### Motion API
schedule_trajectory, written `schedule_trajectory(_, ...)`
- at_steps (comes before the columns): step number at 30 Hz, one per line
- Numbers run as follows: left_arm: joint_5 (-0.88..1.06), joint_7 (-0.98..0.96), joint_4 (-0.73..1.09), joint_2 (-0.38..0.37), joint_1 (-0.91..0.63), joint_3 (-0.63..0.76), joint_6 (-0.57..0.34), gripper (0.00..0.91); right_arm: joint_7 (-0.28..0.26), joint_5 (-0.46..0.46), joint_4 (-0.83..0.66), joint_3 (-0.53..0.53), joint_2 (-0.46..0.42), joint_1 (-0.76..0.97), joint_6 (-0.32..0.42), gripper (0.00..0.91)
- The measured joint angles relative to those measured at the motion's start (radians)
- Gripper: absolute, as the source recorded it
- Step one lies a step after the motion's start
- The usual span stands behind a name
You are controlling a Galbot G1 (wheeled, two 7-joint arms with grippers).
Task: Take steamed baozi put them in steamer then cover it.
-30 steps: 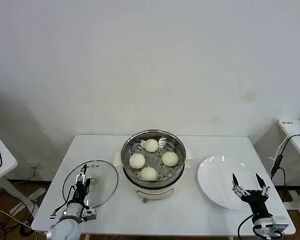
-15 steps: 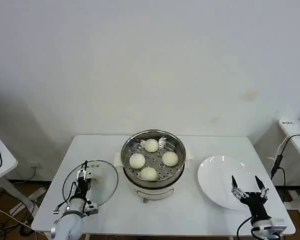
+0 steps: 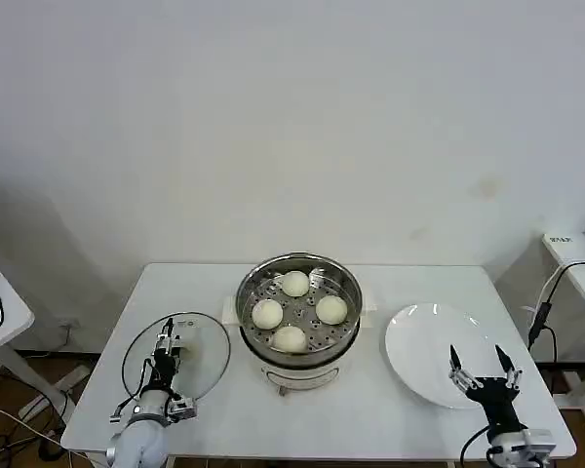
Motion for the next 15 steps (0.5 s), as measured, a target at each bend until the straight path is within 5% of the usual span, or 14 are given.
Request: schedule_trajectory(15, -0.019, -0.012, -0.004, -0.007, 0.018, -0.009, -0.004, 0.0, 0.001, -0.021, 0.002, -0.004, 0.006, -0.012, 0.016, 0.907)
